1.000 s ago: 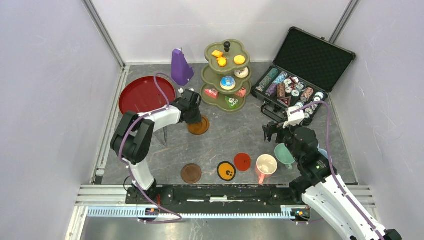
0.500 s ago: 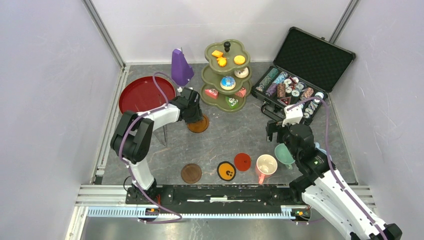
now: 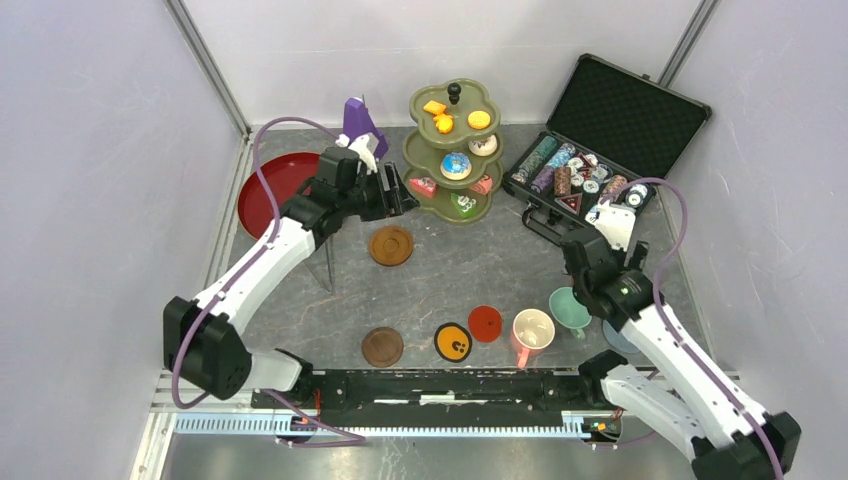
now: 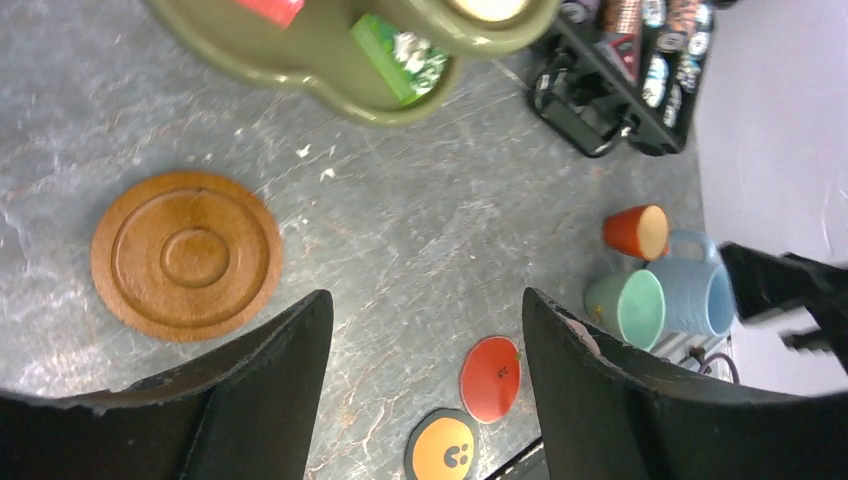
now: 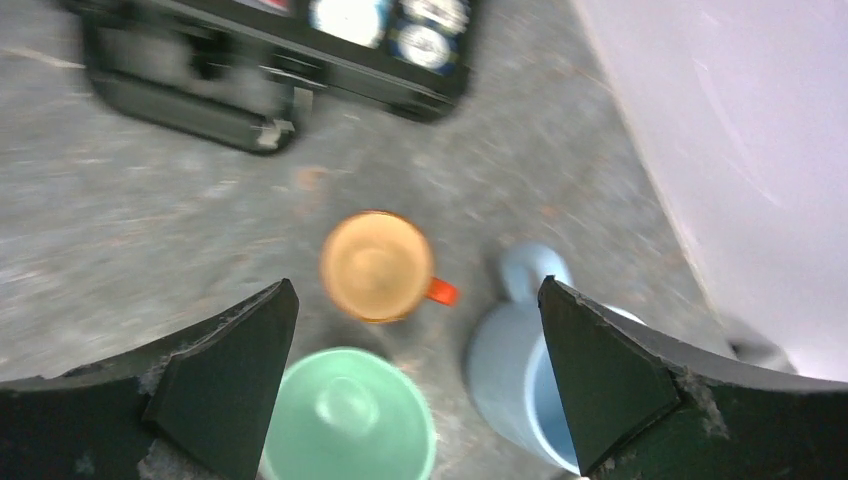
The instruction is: Serve the afternoon tea
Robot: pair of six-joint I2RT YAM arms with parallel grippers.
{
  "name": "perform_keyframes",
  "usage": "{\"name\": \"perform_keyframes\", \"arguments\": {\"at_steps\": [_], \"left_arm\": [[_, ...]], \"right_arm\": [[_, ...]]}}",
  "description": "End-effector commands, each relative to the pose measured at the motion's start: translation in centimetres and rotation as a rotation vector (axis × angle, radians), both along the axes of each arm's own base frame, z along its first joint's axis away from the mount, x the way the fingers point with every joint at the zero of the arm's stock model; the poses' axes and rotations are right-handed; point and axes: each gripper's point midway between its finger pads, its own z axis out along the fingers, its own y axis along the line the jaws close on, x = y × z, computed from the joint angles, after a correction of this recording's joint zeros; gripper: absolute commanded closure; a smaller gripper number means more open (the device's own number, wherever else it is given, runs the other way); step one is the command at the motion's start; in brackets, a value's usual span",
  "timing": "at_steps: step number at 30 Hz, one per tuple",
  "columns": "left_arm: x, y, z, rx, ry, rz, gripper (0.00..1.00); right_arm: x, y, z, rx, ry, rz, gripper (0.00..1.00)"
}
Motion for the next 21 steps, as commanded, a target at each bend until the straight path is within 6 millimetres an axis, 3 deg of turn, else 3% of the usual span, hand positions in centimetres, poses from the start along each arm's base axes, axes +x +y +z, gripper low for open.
{"name": "perform_keyframes", "arguments": {"at_steps": [1,8,10,14,21], "left_arm": [[-1.9,-1.2,1.9,0.016,-0.074,-0.175,0.24],[-6.4,-4.2,3.2,0.068,-0.179,-0.328,0.24],[-7.2,-4.7,4.1,0.062,-0.207,-0.354,0.24],[-8.1,-4.9,4.9,0.068,-0.237,-0.373,0.24],[-8.2,-4.6,5.1,0.076,-0.249,-0.367,0.24]], "right_arm": [[-3.0,-6.0,-0.2,-0.122,0.030,-0.371,0.02],[-5.3,-9.7,-3.1,-0.029,0.079,-0.551,0.01],[-5.7,-10.5,-3.6,-0.031,0.077,-0.581,0.09],[-4.2,-10.3,-5.0,0.054,0.053,-0.525,0.19],[-4.1,-9.9,-8.0,0.139,0.105,-0.545,0.19]]}}
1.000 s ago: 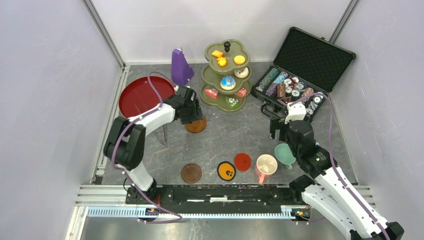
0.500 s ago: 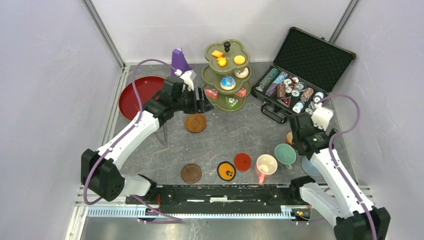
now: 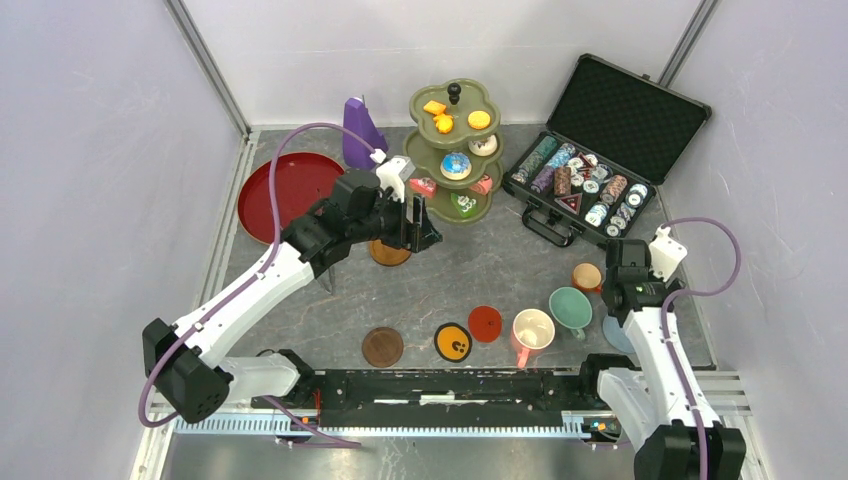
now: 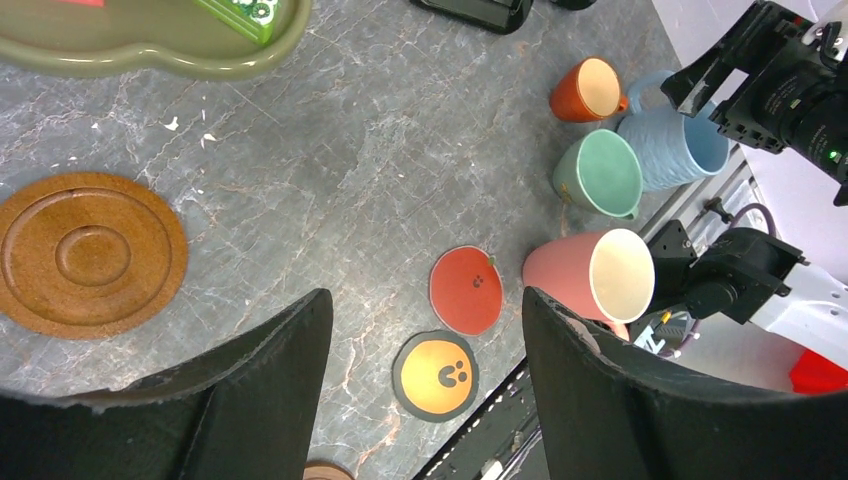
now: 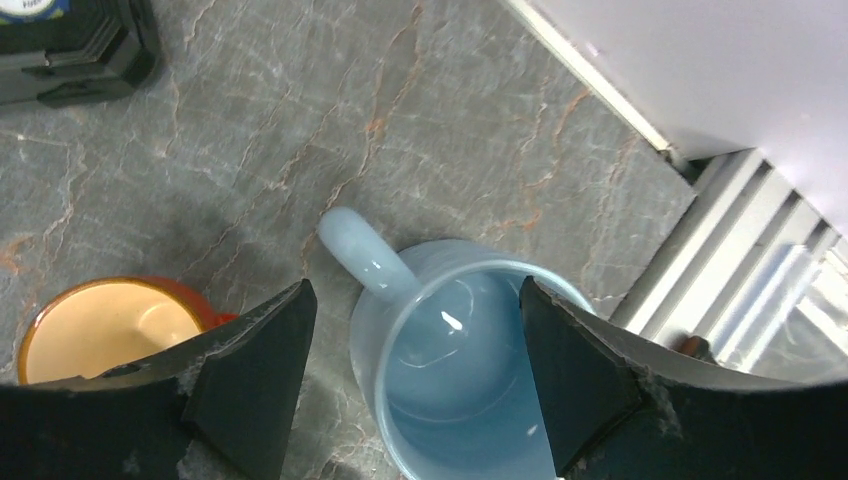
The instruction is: Serve the afternoon tea
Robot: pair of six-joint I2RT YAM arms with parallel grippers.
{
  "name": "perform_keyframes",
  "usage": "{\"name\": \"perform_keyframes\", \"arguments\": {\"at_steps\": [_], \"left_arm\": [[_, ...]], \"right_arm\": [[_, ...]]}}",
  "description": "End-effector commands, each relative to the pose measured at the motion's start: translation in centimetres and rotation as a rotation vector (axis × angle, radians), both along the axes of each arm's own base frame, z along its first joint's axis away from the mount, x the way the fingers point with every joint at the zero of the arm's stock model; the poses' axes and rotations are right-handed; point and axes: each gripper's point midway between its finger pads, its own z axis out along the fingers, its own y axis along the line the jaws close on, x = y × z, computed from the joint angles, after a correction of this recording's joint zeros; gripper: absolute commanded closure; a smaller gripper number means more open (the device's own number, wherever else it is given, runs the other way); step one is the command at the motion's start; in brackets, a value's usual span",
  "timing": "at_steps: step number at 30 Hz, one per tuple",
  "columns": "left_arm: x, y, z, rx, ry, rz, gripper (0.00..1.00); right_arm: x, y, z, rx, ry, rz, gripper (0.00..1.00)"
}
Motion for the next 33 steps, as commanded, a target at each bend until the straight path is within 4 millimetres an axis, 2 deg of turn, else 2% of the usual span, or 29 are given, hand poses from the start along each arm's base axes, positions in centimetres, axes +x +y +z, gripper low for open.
{"name": "perform_keyframes", "arguments": {"at_steps": [1,4,9,12,19,20,24,27,30,33], "left_arm": [[0.2,0.4,0.8,0.024,-0.068,-0.021,0.24],[0.3,0.5,0.7,0.035,-0.067,-0.017,0.24],[0.5,0.5,0.3,0.045,-0.059,-0.013,0.24],[0.7,0.7,0.1,0.055,-0.059,-0.001,0.24],[1.1,1.0,0.0,0.037,-0.035,0.012,0.24],[1.2,1.0,0.0,0.035,-0.032,0.015,0.24],[1.4,1.1,-0.3,0.031,-0.019,0.019,0.24],[1.5,0.8,-0.6,0.004,0.009,0.017,0.24],[1.4,0.4,-0.8,-0.037,0.042,0.000,0.23],[1.3,-0.1,-0.6,-0.100,0.072,-0.031,0.23]], "right_arm": [[1.1,0.8,-1.2,0.060,-0.073,0.005,0.20],[0.8,0.5,-1.8,0.055,-0.097,-0.031,0.26],[0.1,-0.2,-2.7,0.027,-0.113,-0.089,0.50],[0.0,-0.8,-2.1,-0.014,-0.133,-0.110,0.61],[0.2,-2.2,-0.3,-0.118,-0.121,-0.117,0.96],[0.1,-2.5,0.4,-0.140,-0.124,-0.124,1.00],[0.5,-3.5,4.0,-0.219,-0.143,-0.131,1.00],[2.7,-3.2,8.0,-0.249,-0.164,0.004,1.00],[5.7,-1.5,13.1,-0.264,-0.260,0.221,1.00],[8.3,1.6,18.1,-0.287,-0.412,0.485,1.00]]}}
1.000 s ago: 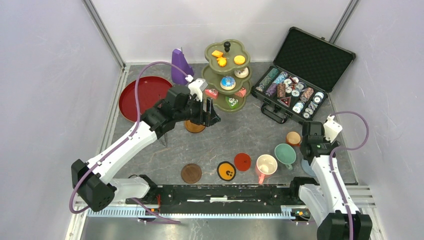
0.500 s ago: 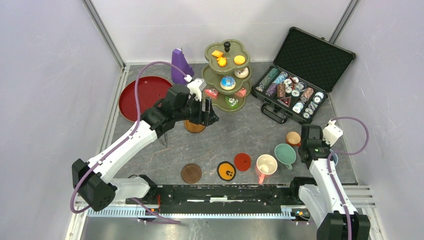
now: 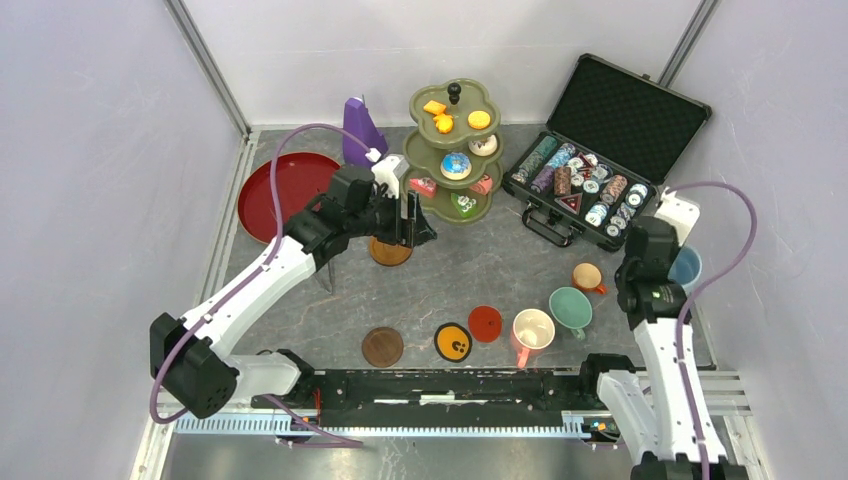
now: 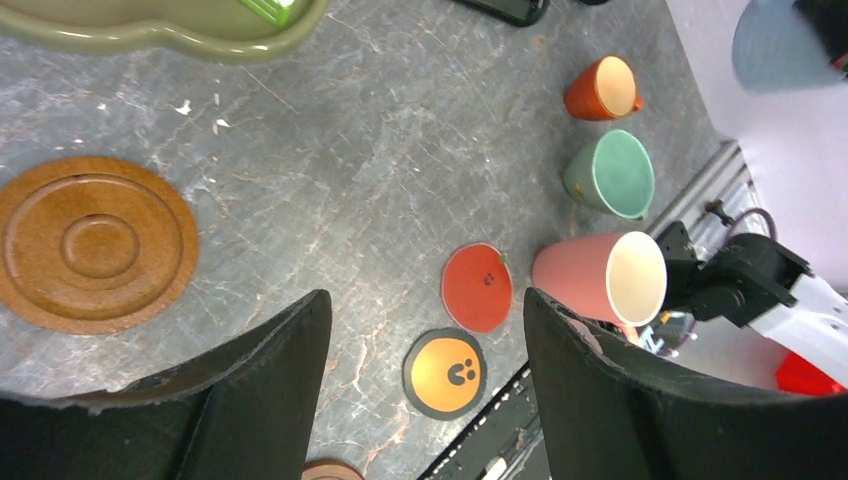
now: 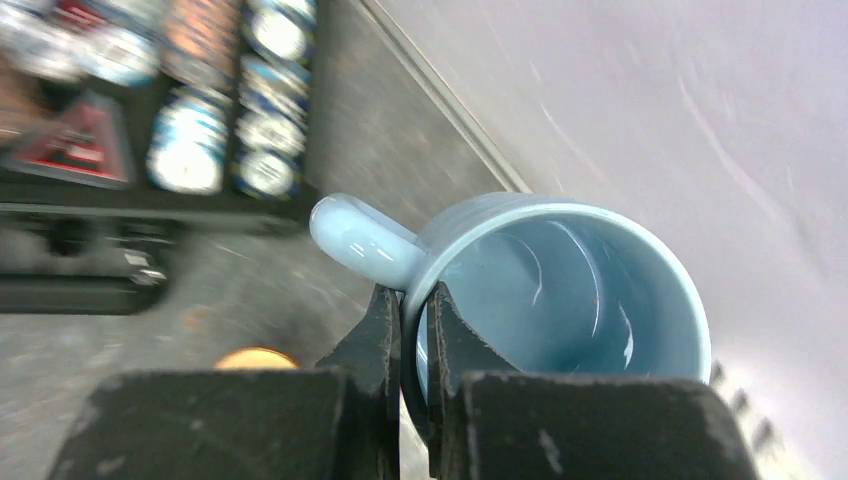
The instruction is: Serve the afternoon tea
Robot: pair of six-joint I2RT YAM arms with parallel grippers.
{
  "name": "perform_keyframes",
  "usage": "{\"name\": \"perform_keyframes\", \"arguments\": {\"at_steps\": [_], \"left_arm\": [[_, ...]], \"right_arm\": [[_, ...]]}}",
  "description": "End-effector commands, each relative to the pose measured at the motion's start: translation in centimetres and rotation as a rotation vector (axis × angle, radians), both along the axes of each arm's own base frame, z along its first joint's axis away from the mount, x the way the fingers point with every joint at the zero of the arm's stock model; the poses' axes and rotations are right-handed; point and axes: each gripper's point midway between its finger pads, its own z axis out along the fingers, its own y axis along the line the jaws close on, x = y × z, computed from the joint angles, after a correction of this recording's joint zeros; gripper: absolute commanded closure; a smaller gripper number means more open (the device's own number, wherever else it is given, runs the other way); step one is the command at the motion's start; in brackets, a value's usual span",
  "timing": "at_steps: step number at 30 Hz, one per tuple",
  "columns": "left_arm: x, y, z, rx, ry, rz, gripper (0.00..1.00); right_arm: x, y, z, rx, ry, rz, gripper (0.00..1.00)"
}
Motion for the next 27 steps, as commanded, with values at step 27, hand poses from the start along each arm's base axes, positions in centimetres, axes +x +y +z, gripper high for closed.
{"name": "perform_keyframes", "arguments": {"at_steps": [27], "left_arm": [[-5.0,-4.6,2.1,-0.021,-0.465,-0.331,0.13]], "right_arm": [[1.7,36.1,7.2,0.225,-0.112,1.854,1.00]]}}
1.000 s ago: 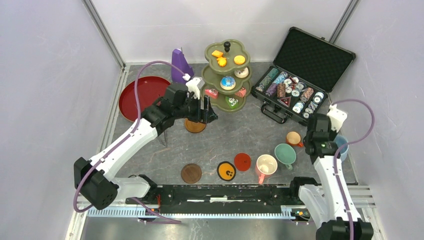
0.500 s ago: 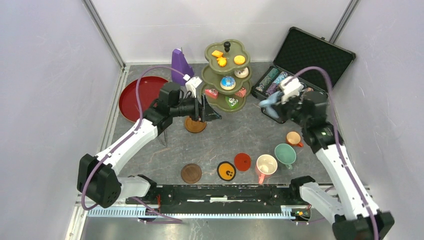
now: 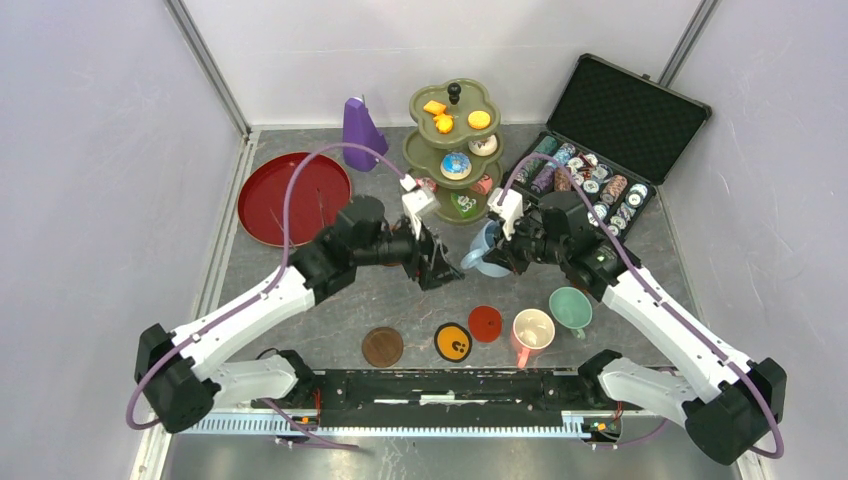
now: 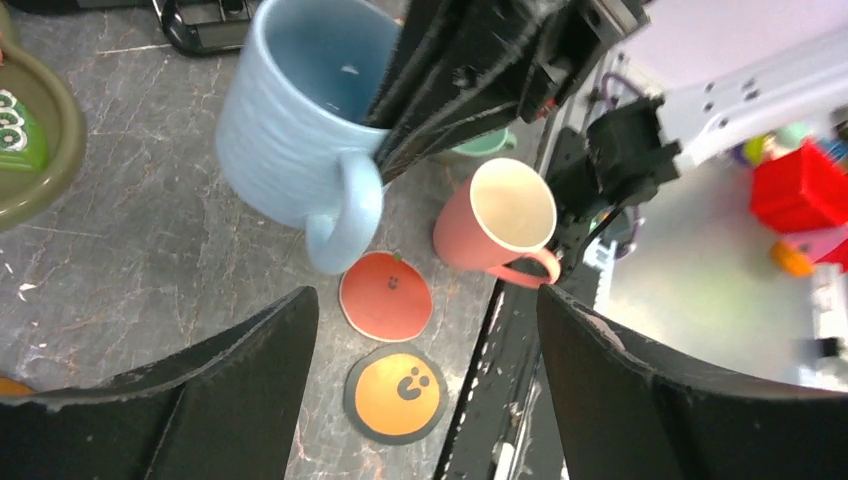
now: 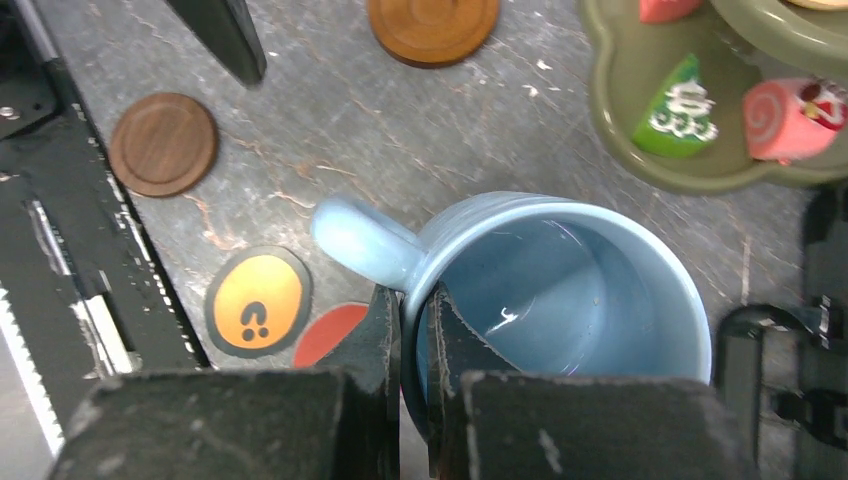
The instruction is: Serve the afternoon tea
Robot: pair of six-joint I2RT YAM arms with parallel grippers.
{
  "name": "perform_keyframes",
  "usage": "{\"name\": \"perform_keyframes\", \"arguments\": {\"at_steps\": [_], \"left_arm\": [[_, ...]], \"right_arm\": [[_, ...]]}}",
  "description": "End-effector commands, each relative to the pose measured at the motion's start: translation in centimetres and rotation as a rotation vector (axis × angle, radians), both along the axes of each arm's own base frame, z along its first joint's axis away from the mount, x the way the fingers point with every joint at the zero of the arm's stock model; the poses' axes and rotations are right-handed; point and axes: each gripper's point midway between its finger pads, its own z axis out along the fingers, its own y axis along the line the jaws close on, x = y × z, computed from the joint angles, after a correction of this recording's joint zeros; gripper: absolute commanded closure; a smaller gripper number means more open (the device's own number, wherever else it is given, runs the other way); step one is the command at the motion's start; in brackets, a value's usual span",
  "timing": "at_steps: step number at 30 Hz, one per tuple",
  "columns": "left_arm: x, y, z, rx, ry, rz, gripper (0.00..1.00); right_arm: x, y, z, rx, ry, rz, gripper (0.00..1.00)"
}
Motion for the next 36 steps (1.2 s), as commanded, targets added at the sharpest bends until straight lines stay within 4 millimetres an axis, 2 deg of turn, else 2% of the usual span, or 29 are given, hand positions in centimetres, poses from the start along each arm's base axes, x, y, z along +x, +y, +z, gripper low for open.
{"name": "perform_keyframes", "arguments": {"at_steps": [1,2,4,9,12,19,26,36], "left_arm": [[1.4,0.9,-0.8,0.114,-0.295,0.127,0.09],[1.5,1.0,-0.9,0.135,-0.332,0.139,0.06],[1.5,1.0,-1.4,0.184,-0.405,0.138,0.04],[1.3,1.1,-2.7,0.290,-0.497,0.125,0.09],[0.8,0.7,-3.7,0.343,-0.509,0.079,0.12],[1.1,0.9,-6.4,0.505,-0.496,0.060,0.15],[2.0,0.6,-6.1,0.535,-0.506,0.114,0.35],[2.1,-0.3,-5.7,0.470,-0.493,0.149,0.26]], "right_arm": [[-0.1,3.5,4.2,0.166,-0.109,0.060,1.00],[-0.3,3.7,4.3,0.175,-0.107,0.061,1.00],[-0.5,4.1,4.4,0.190,-0.095,0.059,1.00],[-1.2,5.1,4.4,0.212,-0.060,0.069,1.00],[-1.6,5.7,4.5,0.216,-0.058,0.087,1.00],[-1.6,6.1,4.6,0.195,-0.075,0.090,1.00],[-2.3,7.0,4.4,0.190,-0.070,0.118,1.00],[-2.8,7.8,4.2,0.229,-0.056,0.133,1.00]]}}
